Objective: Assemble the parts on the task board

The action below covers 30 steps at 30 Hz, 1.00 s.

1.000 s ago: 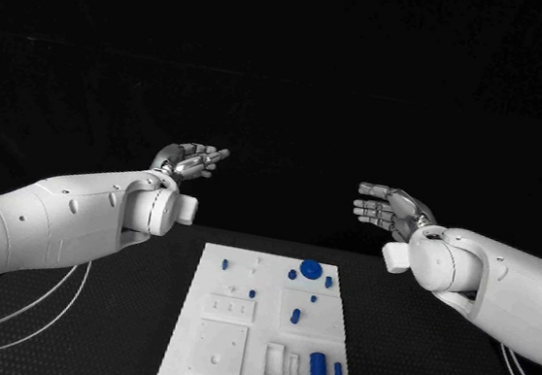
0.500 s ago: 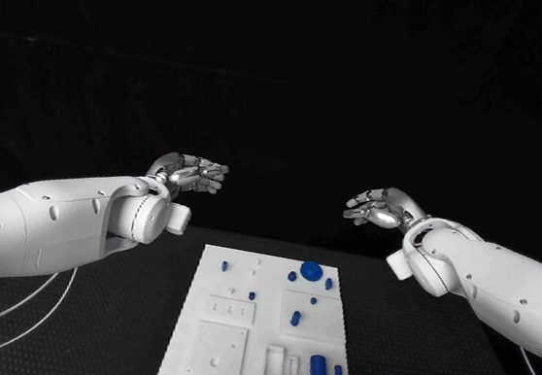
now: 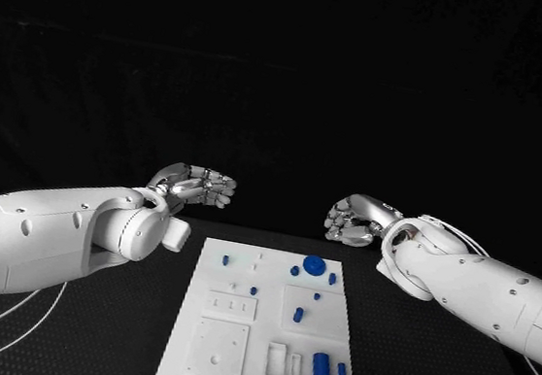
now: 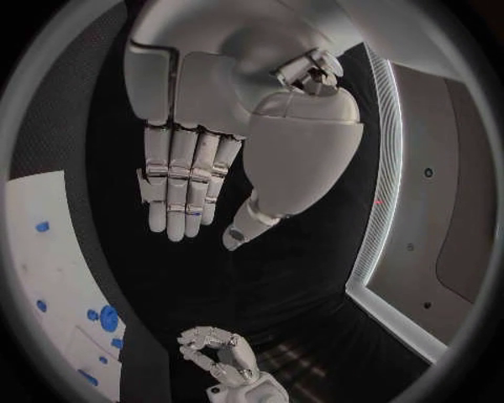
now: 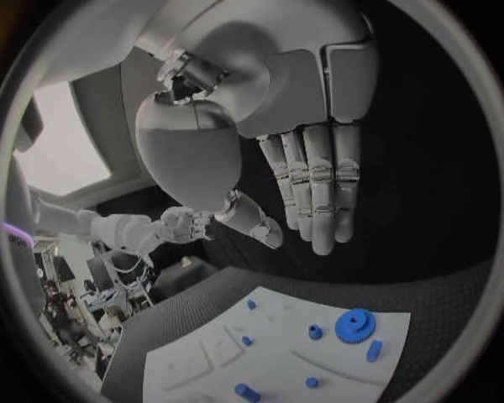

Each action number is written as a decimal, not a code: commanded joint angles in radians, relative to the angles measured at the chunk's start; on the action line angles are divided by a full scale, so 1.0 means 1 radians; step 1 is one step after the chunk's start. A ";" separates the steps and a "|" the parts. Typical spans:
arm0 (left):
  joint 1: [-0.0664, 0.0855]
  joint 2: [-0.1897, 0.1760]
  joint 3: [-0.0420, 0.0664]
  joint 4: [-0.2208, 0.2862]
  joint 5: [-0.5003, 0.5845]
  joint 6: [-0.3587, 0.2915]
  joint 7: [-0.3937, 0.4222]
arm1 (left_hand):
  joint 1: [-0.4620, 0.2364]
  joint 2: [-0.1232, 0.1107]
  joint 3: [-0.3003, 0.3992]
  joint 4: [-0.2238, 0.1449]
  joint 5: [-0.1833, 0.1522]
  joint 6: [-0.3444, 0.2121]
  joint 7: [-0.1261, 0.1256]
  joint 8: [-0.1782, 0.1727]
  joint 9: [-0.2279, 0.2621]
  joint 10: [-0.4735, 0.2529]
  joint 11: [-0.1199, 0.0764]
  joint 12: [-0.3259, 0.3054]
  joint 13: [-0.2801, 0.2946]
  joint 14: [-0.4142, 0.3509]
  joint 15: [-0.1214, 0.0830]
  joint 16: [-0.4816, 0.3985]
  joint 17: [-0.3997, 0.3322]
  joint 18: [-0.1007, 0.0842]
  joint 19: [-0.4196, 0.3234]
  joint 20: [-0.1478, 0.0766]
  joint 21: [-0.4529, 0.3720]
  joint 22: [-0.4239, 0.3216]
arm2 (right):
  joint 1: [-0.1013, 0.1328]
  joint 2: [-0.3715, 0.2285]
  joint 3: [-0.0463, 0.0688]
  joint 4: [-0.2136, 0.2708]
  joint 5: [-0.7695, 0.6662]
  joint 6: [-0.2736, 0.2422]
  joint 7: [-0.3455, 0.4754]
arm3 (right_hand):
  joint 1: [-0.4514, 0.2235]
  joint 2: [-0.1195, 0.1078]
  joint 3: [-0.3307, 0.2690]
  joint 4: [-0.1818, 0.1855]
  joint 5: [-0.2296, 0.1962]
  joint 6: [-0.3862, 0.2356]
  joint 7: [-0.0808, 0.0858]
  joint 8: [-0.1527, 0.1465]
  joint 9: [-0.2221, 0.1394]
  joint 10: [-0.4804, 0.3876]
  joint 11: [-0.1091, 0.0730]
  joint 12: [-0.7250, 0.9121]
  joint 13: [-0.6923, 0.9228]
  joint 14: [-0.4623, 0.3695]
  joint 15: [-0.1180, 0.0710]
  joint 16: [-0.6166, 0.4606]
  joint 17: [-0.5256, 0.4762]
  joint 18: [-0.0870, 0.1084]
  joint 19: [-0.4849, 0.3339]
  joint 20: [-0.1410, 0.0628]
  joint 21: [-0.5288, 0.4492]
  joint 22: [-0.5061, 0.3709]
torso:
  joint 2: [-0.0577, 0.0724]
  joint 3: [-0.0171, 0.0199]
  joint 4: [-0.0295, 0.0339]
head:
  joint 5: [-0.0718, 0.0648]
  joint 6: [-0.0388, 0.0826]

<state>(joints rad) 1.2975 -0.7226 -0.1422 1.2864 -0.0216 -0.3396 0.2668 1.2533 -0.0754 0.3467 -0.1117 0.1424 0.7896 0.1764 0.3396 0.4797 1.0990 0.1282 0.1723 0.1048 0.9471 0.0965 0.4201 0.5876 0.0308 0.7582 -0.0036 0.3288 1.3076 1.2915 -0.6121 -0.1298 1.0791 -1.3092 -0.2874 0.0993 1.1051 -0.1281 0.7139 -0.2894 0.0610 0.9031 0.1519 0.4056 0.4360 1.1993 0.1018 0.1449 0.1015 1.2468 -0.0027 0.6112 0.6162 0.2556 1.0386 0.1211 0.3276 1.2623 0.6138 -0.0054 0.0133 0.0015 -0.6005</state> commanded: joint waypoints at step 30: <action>0.013 -0.044 0.004 0.115 -0.009 0.039 0.015 | -0.060 -0.005 0.023 -0.034 -0.005 -0.007 0.013 -0.025 -0.010 -0.010 0.015 -0.036 -0.011 0.002 0.006 -0.027 0.008 0.006 -0.002 0.005 -0.003 0.017 | -0.042 0.070 -0.030 -0.033 -0.428 -0.020 -0.099 | 0.035 -0.115 0.030 0.031 -0.010 -0.088 -0.003 -0.083 -0.049 -0.128 0.021 -0.082 -0.036 0.103 0.012 0.370 0.189 0.006 0.198 -0.115 0.258 0.072 | 0.110 -0.0052 0.0365 | -0.017 0.028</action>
<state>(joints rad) 1.3089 -0.7658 -0.1393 1.3975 -0.0255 -0.3206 0.2684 1.2036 -0.0803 0.3686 -0.1390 0.1424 0.7822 0.1836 0.3205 0.4707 1.0915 0.1358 0.1420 0.0949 0.9470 0.0965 0.3987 0.5939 0.0300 0.7581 -0.0035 0.3288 1.3081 1.2487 -0.5452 -0.1603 1.0477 -1.7071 -0.2948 0.0143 1.1420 -0.2337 0.7412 -0.2620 0.0543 0.8229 0.1494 0.3264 0.3874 1.0751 0.1219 0.0694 0.0661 1.3564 0.0093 0.9794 0.8039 0.2474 1.2327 0.0186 0.5812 1.3099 0.7143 -0.0090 0.0481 -0.0174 -0.5735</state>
